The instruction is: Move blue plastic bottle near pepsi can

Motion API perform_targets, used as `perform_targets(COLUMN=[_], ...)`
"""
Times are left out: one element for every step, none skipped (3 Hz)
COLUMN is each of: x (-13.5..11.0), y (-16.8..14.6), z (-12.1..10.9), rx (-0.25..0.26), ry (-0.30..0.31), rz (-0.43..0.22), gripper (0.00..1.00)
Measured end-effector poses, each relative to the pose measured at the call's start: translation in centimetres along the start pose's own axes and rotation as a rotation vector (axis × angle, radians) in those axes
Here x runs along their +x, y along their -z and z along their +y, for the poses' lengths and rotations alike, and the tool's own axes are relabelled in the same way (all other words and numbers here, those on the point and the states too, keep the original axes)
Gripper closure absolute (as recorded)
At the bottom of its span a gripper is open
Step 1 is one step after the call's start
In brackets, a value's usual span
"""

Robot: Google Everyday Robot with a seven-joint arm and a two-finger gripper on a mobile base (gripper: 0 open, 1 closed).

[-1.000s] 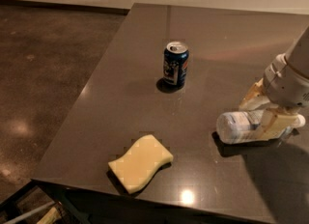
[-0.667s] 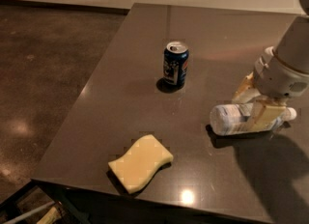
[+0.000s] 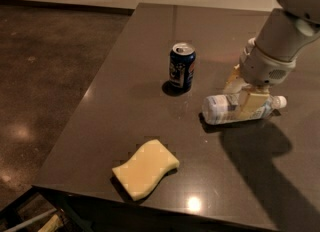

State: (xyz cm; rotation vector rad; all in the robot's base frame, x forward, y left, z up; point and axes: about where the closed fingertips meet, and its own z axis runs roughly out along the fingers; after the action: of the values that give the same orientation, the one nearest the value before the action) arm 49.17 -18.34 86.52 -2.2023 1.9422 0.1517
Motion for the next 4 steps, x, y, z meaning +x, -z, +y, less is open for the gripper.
perform_targets(x=[-0.3, -0.5, -0.5, -0.6], y=[-0.3, -0.5, -0.5, -0.5], z=[-2.3, -4.3, -6.0, -6.0], rx=[0.019, 0.040, 0.055, 0.057], ry=[-0.008, -0.013, -0.022, -0.020], rz=[0.017, 0.031, 0.031, 0.030], gripper=[1.00, 0.81, 0.58, 0.35])
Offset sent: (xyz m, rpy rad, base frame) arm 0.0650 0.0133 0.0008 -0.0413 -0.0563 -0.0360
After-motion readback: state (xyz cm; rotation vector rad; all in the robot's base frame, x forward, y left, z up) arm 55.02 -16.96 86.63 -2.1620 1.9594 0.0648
